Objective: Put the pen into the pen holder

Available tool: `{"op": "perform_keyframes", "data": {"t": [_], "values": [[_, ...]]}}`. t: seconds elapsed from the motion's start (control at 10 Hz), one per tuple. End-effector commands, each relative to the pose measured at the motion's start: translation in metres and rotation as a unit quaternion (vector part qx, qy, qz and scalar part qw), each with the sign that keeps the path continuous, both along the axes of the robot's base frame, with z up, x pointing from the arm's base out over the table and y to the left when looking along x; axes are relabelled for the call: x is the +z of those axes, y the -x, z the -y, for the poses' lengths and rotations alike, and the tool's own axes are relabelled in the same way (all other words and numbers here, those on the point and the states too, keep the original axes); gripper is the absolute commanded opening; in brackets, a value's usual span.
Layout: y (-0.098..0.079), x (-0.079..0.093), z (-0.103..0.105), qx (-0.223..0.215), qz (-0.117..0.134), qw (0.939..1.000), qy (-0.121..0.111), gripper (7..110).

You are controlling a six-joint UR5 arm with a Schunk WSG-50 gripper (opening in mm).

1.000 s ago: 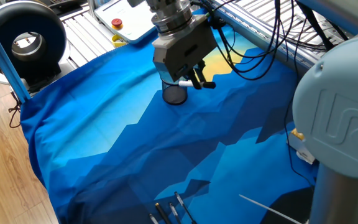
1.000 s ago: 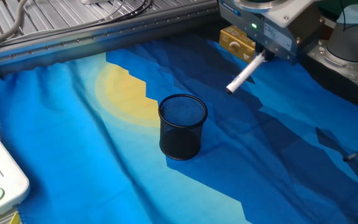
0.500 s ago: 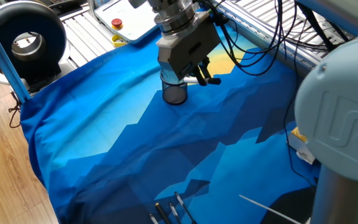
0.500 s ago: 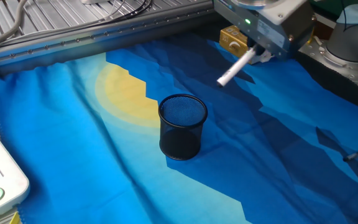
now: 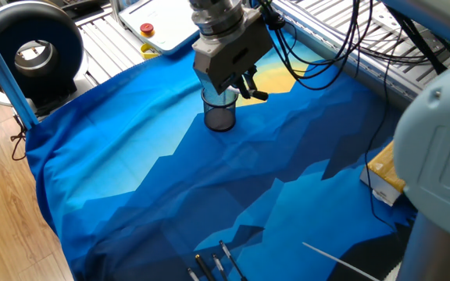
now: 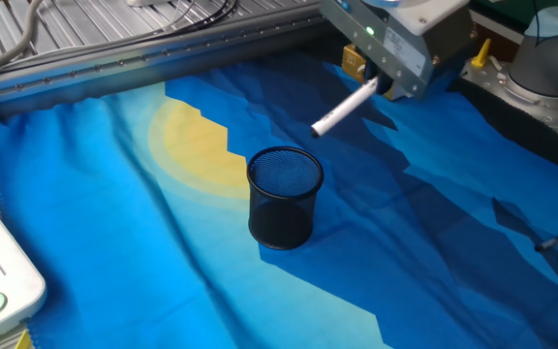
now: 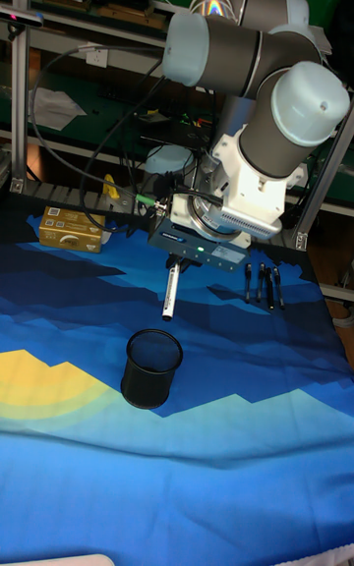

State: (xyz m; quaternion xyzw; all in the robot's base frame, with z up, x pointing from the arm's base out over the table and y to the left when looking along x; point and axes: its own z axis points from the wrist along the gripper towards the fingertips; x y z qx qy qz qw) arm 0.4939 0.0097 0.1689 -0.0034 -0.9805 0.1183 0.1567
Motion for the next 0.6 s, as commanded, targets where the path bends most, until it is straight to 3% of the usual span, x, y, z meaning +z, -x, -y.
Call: {"op": "perform_keyframes", "data": {"t": [0.0, 0.5], "values": [[-0.0092, -0.0012, -0.0019, 0.0, 0.02, 0.9998, -0.005, 7], [-0.0143, -0.0029, -0.0031, 0.014, 0.028, 0.9994, -0.012, 7]]}}
